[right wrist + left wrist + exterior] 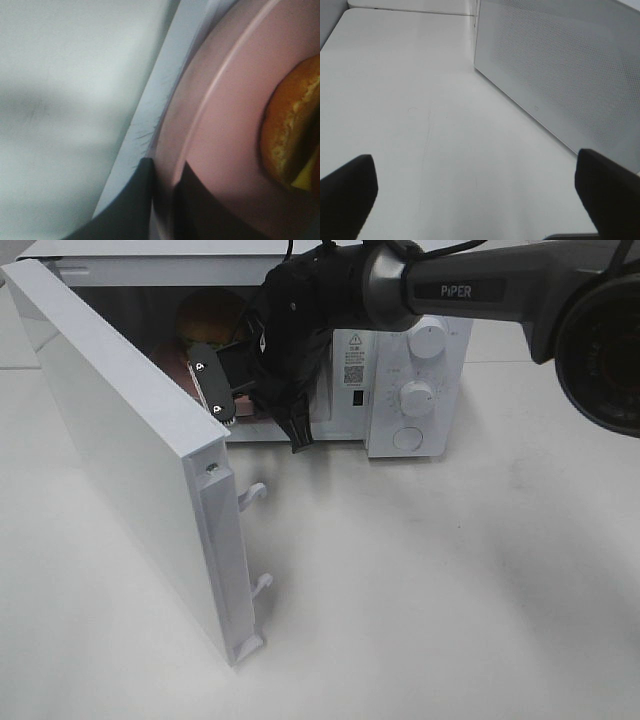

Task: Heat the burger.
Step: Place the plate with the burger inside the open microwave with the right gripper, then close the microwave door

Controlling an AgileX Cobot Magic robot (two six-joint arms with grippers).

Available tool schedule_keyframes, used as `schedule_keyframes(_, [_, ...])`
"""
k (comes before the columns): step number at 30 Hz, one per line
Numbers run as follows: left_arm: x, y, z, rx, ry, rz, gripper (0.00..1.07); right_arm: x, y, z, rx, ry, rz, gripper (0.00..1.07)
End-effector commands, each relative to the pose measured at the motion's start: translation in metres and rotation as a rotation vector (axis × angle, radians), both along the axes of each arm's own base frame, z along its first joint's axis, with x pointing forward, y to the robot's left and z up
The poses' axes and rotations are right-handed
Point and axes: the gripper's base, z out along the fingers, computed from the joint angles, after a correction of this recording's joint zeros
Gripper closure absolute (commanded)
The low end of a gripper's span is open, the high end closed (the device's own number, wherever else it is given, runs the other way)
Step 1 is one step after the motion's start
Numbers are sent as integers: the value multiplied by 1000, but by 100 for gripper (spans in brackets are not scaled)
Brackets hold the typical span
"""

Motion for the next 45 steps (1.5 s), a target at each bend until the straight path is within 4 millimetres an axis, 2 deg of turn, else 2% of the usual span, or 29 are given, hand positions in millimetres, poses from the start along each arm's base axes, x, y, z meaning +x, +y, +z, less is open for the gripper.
schedule_keyframes(1, [-1, 0, 1, 2, -27, -1, 7, 6, 4, 19, 61, -88, -1, 97])
schedule_keyframes(11, [-1, 0, 1, 2, -27, -1, 7, 6, 4, 18, 97, -68, -61, 66])
schedule_keyframes(14, [-1, 0, 1, 2, -27, -1, 7, 5, 3, 18, 128, -43, -117, 61])
schedule_keyframes(20, [-1, 0, 1, 2, -27, -1, 7, 4, 2, 21, 157, -24, -169, 58])
schedule_keyframes(28, [-1, 0, 1, 2, -27, -1, 7, -6, -3, 20, 215, -2, -208, 40])
schedule_keyframes(31, [-1, 0, 1, 2, -27, -1, 7, -7, -3, 19, 223, -4, -211, 38])
schedule_keyframes(33, [-1, 0, 1, 2, -27, -1, 7, -12, -6, 21, 266, -14, -228, 33])
schedule_keyframes(45, [-1, 0, 1, 2, -27, -1, 7, -38, -24, 25, 277, -23, -213, 31])
